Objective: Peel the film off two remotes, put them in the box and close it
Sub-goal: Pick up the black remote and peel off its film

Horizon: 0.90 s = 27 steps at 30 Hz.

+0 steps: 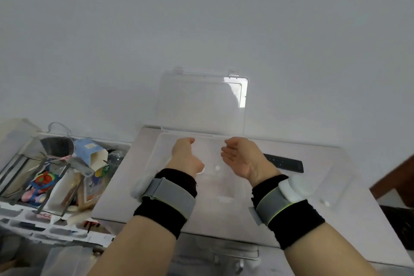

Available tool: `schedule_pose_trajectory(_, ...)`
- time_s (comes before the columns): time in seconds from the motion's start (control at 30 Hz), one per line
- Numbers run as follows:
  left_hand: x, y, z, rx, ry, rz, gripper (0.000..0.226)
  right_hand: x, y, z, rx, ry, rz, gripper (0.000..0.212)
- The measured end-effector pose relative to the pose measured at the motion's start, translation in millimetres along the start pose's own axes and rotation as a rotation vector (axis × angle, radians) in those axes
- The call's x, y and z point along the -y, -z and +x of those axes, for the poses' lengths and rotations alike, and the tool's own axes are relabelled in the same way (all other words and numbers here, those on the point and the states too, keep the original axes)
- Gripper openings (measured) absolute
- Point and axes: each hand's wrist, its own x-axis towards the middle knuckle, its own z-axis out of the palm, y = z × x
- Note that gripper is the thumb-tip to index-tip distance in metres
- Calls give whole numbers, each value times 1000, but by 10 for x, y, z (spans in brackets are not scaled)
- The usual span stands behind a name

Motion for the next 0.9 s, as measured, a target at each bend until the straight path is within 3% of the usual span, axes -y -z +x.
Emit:
schedule_pose_trajectory(0.03,24,-42,28,-16,12,-21,55,36,94,-26,3,30,18,10)
schedule_pose_trajectory(0.13,115,-202,-25,6,-15,22,47,153,358,-217,-21,159,39,17)
schedule_pose_trajectory(0.3,395,-428,-100,205,-40,-11,15,234,879,-239,-285,312,-14,14)
schedule_pose_trajectory(0.4,565,-596,-211,332,-69,8,13,161,1241,-83,-440,344,-249,16)
schedule_pose_trajectory(0.53,879,-880,-375,470,-35,184,7,113,1905,-2,-863,283,-641,44)
schedule_pose_trajectory(0.6,1067,-995,-422,510,-4,282,6,86,2244,8,-981,220,-745,52)
schedule_pose_trajectory(0.77,1512,-1238,-374,468,63,302,10,-22,2720,158,-983,146,-926,90)
schedule_pose_trajectory(0.9,1738,-1356,-320,412,85,284,12,53,2822,174,-888,108,-1196,82)
